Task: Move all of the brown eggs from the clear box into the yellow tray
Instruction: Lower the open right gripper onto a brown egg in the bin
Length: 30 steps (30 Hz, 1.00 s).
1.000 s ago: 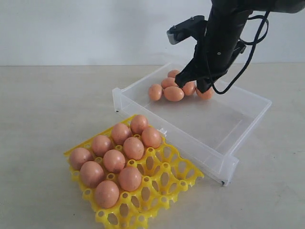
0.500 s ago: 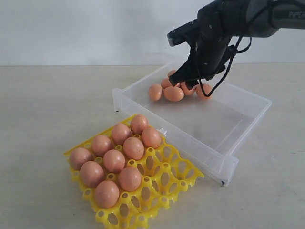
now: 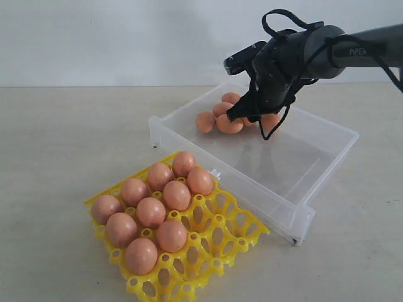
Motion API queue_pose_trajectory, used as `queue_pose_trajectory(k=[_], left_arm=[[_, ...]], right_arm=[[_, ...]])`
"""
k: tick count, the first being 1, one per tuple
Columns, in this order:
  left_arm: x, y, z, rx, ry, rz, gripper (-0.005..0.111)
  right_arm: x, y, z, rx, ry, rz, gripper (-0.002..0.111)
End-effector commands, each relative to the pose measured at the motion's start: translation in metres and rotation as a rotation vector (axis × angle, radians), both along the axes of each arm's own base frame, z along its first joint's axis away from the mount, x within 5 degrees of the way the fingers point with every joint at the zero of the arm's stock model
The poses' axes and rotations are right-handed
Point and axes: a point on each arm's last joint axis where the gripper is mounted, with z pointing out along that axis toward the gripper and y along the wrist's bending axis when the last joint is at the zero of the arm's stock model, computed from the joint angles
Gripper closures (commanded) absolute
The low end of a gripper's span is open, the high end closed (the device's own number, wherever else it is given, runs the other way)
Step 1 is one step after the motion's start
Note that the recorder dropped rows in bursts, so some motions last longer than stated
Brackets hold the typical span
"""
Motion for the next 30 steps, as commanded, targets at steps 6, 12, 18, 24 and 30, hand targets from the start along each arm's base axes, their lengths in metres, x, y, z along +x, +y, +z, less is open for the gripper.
queue_pose_trajectory(k=[6,12,18,24,30], left_arm=[[0.000,0.000,-0.001,-0.003,0.000,0.002,0.103],[0.000,0.000,-0.001,-0.003,0.000,0.002,0.103],[0.000,0.000,-0.001,-0.003,0.000,0.002,0.103],[0.000,0.000,-0.001,-0.003,0.000,0.002,0.103],[0.000,0.000,-0.001,-0.003,0.000,0.002,0.103]], right_arm=[[0.006,-0.015,0.004,0.048,-0.042,-0.058,0.059],[0.007,-0.013,0.004,0.082,-0.054,-0.059,0.059],[0.005,-0.014,0.003,0.074,-0.028,-0.080,0.059],[-0.002,-0.014,-0.002,0.094,0.052,-0.128,0.059],[0.004,-0.007,-0.006,0.146,0.012,-0.071,0.059]])
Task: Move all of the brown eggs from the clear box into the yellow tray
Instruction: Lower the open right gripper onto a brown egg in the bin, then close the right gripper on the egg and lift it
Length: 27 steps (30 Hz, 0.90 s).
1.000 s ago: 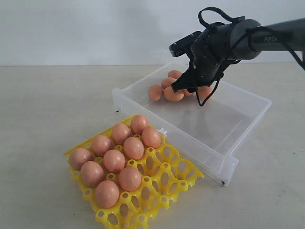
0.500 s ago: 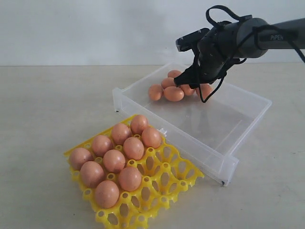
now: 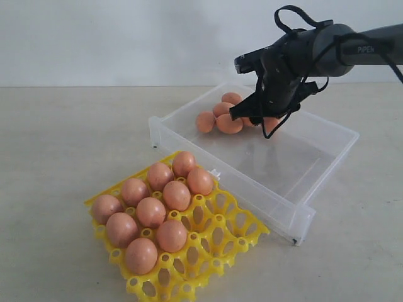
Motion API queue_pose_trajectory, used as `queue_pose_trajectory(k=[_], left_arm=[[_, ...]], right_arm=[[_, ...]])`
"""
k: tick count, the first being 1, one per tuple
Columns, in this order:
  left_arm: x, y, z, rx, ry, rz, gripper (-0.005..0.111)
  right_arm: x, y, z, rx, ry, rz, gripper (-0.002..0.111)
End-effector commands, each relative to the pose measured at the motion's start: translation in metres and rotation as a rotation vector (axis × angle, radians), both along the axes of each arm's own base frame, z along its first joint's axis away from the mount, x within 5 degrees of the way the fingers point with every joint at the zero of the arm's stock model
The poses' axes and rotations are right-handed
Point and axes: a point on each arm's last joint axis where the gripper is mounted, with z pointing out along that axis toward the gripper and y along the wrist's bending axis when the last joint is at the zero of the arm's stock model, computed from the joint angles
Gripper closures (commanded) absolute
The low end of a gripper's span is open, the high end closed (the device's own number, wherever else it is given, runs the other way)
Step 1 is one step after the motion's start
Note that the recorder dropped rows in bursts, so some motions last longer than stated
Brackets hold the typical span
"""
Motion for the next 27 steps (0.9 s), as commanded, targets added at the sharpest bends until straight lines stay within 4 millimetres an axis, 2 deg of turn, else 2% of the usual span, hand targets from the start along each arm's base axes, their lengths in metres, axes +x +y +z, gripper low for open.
queue_pose_trajectory(k=[1,11,21,22,24,27], left_arm=[[0.000,0.000,-0.001,-0.003,0.000,0.002,0.103],[0.000,0.000,-0.001,-0.003,0.000,0.002,0.103],[0.000,0.000,-0.001,-0.003,0.000,0.002,0.103],[0.000,0.000,-0.001,-0.003,0.000,0.002,0.103],[0.000,0.000,-0.001,-0.003,0.000,0.002,0.103],[0.000,0.000,-0.001,-0.003,0.000,0.002,0.103]], right_arm=[[0.006,0.004,-0.005,0.032,-0.046,0.033,0.059],[0.007,0.002,-0.053,-0.008,0.043,0.044,0.059],[0.015,0.009,-0.053,0.111,-0.061,0.006,0.060],[0.015,0.009,-0.053,0.119,-0.062,-0.004,0.063],[0.015,0.009,-0.053,0.123,-0.059,-0.015,0.078],[0.014,0.009,-0.054,0.118,-0.056,-0.015,0.107]])
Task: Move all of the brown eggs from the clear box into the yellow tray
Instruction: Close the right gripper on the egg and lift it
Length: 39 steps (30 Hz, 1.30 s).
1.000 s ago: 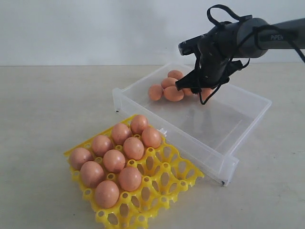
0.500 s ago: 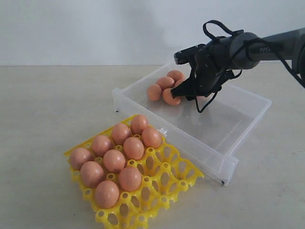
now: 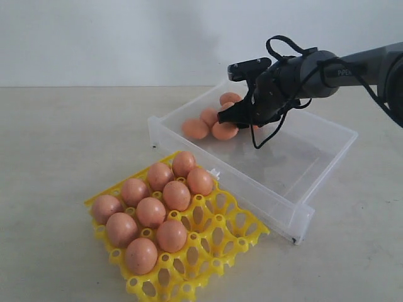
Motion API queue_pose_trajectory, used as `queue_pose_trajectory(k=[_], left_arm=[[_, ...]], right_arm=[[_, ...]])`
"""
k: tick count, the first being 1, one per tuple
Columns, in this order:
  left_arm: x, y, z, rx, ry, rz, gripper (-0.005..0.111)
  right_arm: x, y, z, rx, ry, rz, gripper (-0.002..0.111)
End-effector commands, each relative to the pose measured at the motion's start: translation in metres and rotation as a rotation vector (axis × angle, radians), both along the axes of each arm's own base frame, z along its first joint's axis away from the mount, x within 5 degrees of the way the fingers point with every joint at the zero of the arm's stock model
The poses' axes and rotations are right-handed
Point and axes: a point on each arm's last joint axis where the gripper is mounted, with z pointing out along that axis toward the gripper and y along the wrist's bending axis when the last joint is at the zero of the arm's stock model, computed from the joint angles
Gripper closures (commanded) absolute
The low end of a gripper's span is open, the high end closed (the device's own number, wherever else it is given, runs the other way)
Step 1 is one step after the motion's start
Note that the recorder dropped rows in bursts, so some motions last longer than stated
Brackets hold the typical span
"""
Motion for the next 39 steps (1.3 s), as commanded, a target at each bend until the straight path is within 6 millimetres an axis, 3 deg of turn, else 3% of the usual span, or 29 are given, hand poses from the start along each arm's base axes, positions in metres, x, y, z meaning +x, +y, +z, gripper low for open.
queue_pose_trajectory(k=[1,10,18,25,31,36,39], left_arm=[[0.000,0.000,-0.001,-0.003,0.000,0.002,0.103],[0.000,0.000,-0.001,-0.003,0.000,0.002,0.103],[0.000,0.000,-0.001,-0.003,0.000,0.002,0.103],[0.000,0.000,-0.001,-0.003,0.000,0.002,0.103],[0.000,0.000,-0.001,-0.003,0.000,0.002,0.103],[0.000,0.000,-0.001,-0.003,0.000,0.002,0.103],[0.000,0.000,-0.001,-0.003,0.000,0.002,0.103]], right_arm=[[-0.003,-0.003,-0.012,-0.011,0.049,-0.020,0.108],[-0.004,-0.003,-0.009,-0.013,0.047,-0.020,0.108],[-0.006,-0.005,0.023,-0.013,0.024,-0.041,0.108],[-0.027,-0.008,0.031,0.052,0.086,-0.118,0.108],[-0.074,-0.007,0.041,0.226,-0.099,-0.039,0.108],[-0.128,-0.005,0.058,0.370,-0.383,0.154,0.108],[-0.161,-0.008,0.060,0.427,-0.455,0.195,0.108]])
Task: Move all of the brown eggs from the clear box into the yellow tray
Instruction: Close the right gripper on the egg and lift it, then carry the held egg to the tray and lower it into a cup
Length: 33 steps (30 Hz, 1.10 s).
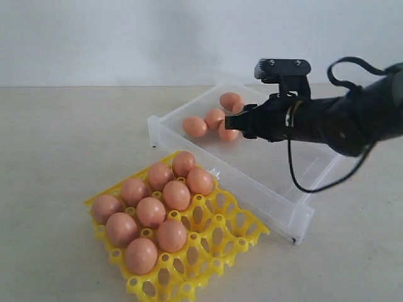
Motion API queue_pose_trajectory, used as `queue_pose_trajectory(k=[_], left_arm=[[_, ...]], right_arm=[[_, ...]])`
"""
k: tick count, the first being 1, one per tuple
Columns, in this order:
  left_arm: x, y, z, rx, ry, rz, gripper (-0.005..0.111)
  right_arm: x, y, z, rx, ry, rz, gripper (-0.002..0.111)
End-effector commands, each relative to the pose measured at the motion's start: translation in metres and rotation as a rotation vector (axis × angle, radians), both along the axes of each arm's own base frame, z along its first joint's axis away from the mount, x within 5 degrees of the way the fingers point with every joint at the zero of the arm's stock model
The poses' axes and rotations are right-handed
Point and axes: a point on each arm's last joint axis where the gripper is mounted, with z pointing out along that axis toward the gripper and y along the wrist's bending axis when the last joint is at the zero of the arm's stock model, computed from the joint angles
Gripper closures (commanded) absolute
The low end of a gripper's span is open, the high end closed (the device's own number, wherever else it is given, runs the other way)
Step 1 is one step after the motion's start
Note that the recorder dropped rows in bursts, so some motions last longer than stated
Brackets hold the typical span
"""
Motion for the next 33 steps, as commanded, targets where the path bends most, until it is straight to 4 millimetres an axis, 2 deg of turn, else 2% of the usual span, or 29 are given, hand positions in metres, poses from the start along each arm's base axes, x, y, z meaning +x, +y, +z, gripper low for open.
queue_pose_trajectory(k=[1,9,13,18,23,29,33], left_arm=[[0.000,0.000,-0.001,-0.003,0.000,0.002,0.103],[0.000,0.000,-0.001,-0.003,0.000,0.002,0.103],[0.000,0.000,-0.001,-0.003,0.000,0.002,0.103],[0.000,0.000,-0.001,-0.003,0.000,0.002,0.103],[0.000,0.000,-0.001,-0.003,0.000,0.002,0.103],[0.000,0.000,-0.001,-0.003,0.000,0.002,0.103],[0.000,0.000,-0.001,-0.003,0.000,0.002,0.103]], right_arm=[[-0.045,-0.003,0.017,0.102,-0.190,0.074,0.108],[-0.116,-0.013,0.016,0.140,-0.225,0.156,0.108],[-0.144,-0.005,0.026,0.109,-0.275,0.360,0.108],[-0.165,0.006,0.042,0.122,-0.336,0.583,0.108],[-0.168,0.008,0.052,0.153,-0.409,0.596,0.108],[-0.158,0.000,0.059,0.158,-0.475,0.452,0.108],[-0.144,-0.005,0.064,0.162,-0.505,0.351,0.108]])
